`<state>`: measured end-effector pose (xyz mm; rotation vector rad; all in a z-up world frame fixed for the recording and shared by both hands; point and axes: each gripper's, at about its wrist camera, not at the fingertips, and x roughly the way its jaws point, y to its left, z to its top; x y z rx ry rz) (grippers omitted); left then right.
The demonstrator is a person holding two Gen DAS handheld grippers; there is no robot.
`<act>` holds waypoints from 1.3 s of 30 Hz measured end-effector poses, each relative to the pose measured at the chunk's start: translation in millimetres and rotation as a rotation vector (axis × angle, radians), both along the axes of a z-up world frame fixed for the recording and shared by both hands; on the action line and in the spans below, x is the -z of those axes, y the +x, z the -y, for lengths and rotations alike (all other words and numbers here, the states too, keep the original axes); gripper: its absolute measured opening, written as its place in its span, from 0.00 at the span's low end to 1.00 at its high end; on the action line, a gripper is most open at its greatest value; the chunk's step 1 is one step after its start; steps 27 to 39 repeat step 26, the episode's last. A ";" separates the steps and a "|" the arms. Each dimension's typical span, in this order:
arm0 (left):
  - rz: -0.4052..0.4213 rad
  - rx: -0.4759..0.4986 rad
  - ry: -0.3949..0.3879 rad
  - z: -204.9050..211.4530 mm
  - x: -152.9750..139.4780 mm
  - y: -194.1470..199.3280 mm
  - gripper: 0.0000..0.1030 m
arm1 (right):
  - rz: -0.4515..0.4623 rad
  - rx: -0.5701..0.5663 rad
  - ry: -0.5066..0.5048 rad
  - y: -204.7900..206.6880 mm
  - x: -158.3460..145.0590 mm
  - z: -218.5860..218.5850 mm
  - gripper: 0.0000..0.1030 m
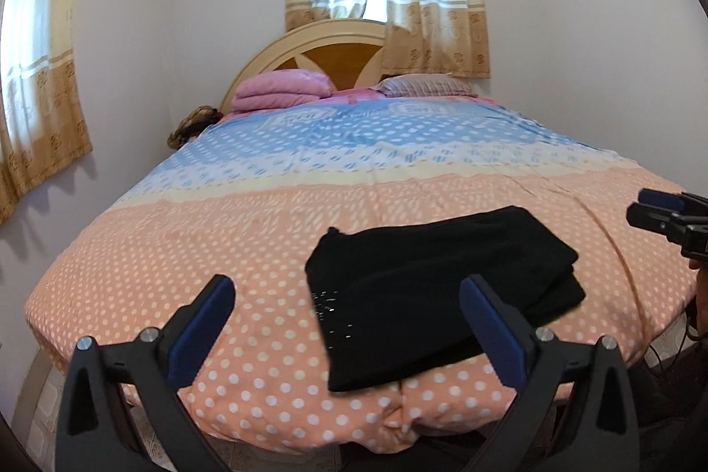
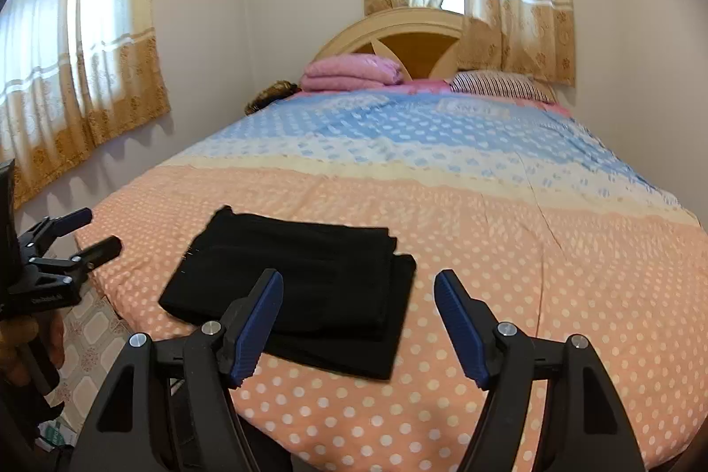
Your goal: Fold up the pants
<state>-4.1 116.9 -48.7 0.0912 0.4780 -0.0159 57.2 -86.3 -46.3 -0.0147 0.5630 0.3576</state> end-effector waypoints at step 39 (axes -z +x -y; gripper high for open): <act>0.004 0.018 -0.049 8.7 3.0 -4.5 1.00 | 0.024 -0.017 -0.018 -12.8 -2.0 -10.4 0.70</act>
